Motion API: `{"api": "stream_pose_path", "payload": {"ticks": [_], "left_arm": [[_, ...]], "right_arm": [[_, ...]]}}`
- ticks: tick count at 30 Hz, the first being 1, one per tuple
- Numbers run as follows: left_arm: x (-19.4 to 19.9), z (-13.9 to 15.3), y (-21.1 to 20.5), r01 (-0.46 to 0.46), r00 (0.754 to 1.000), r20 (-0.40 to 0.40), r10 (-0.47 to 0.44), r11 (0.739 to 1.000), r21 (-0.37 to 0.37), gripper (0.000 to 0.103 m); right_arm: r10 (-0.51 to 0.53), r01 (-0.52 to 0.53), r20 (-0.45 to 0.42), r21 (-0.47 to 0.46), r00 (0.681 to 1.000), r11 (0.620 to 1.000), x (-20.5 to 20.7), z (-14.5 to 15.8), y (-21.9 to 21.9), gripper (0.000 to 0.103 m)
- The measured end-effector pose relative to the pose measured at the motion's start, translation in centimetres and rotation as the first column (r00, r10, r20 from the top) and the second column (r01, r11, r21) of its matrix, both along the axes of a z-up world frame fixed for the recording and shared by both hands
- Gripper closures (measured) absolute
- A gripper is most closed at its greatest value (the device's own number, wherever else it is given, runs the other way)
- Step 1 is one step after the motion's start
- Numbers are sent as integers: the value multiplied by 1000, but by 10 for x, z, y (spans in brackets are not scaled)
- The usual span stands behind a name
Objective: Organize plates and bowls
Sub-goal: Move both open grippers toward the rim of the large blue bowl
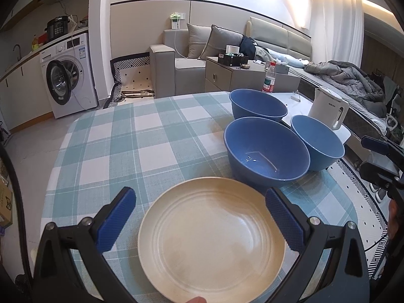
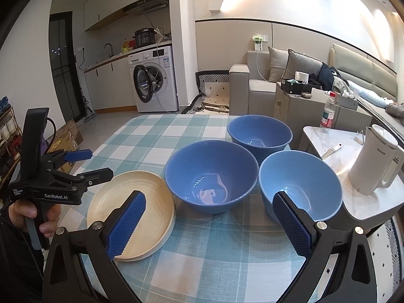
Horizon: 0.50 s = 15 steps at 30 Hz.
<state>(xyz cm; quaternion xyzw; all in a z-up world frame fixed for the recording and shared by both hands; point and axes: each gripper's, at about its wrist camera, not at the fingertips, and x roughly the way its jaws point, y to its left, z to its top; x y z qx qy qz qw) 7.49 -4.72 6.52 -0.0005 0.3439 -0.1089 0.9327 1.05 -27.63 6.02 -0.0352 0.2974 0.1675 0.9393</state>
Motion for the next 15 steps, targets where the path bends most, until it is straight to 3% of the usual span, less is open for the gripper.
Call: {"api": "stream_pose_path", "payload": {"ticks": [15], "left_arm": [[17,10,-43,60,998,10,-60,998,10,0]], "right_arm": [[-88,88,16,14,996,996,3,9,-53,1]]}}
